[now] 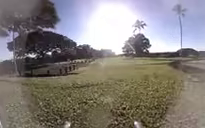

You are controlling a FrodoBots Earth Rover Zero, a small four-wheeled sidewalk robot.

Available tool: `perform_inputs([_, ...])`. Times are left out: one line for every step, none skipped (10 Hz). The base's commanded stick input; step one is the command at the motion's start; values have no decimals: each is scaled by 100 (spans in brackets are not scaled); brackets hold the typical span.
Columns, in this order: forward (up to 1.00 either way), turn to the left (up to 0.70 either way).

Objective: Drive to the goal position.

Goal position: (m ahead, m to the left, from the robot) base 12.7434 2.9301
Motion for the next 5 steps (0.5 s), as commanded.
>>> perform_inputs([45,-17])
perform_inputs([45,0])
perform_inputs([45,0])
perform_inputs([45,0])
perform_inputs([45,0])
